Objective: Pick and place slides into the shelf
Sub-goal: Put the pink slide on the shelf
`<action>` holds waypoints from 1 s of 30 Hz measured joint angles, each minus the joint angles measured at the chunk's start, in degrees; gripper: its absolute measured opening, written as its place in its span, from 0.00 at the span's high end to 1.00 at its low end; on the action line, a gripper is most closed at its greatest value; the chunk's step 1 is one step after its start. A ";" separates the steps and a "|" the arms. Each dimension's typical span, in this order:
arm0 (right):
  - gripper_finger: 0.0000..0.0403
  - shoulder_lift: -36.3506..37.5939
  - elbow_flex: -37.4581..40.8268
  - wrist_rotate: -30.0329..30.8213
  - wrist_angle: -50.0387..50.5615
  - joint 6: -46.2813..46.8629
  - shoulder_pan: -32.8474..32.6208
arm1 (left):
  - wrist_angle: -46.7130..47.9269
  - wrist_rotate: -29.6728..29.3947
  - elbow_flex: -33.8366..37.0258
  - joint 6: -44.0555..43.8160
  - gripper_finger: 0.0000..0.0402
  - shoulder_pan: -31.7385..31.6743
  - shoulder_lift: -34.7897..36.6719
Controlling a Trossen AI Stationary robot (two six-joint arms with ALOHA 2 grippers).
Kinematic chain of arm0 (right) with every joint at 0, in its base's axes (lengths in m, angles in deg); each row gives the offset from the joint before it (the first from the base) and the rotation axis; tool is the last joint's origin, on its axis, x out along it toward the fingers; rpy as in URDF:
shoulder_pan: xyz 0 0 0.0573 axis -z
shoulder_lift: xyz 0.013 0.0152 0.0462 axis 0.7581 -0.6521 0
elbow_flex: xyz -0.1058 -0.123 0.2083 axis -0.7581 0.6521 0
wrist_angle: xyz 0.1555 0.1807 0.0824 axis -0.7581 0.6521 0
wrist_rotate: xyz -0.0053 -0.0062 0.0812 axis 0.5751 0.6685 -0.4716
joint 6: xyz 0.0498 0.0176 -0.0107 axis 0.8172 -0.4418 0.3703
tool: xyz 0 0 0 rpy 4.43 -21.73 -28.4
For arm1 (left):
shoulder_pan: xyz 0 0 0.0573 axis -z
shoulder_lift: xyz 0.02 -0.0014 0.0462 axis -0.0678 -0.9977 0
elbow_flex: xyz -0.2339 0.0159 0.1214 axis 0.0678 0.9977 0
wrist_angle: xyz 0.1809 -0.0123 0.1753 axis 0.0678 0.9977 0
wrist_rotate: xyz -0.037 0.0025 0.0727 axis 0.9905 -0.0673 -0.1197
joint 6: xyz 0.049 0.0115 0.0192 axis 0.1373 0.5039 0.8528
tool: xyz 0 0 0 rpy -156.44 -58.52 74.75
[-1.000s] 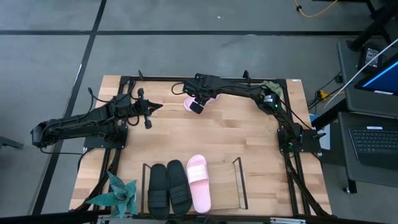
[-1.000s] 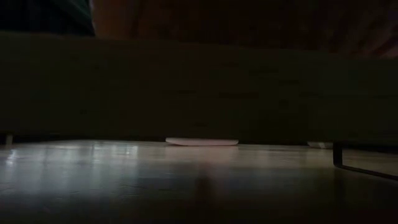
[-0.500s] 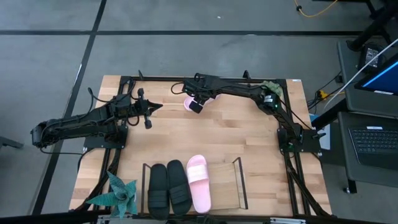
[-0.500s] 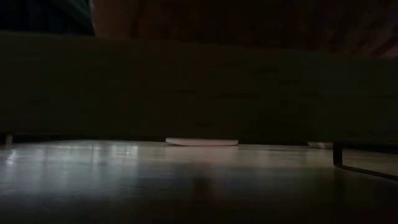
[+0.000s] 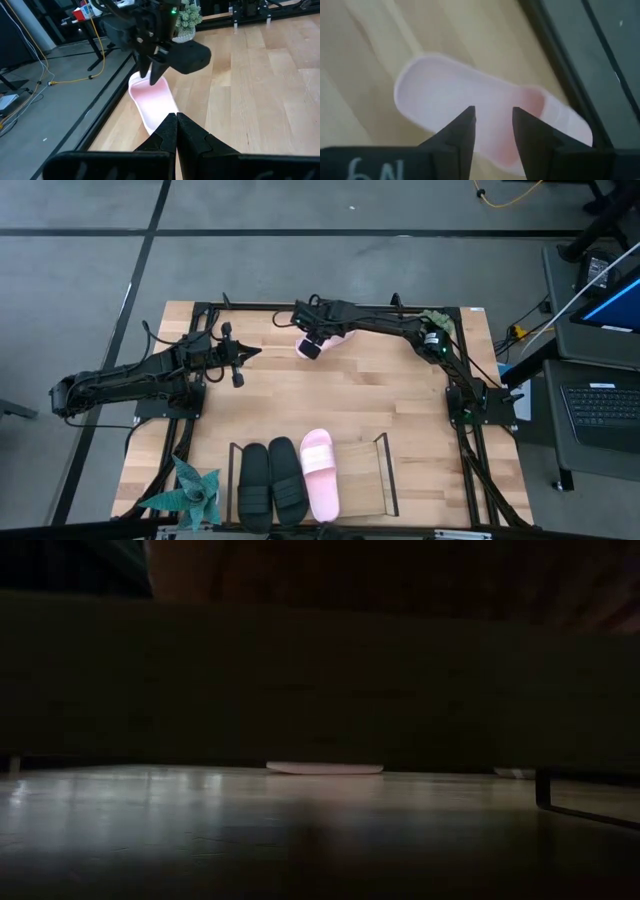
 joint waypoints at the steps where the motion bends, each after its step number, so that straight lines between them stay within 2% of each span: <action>1: 0.68 0.00 0.00 0.00 -1.27 0.28 0.02 | 0.00 0.00 0.00 0.00 1.00 0.00 -0.02; 13: 0.67 0.09 0.02 -2.78 -2.19 -1.68 -0.74 | 0.70 0.00 0.00 0.00 1.00 0.00 -0.02; 30: 0.67 0.09 0.02 1.24 1.19 -2.64 -2.11 | 0.69 0.01 0.00 0.02 1.00 -0.02 -0.01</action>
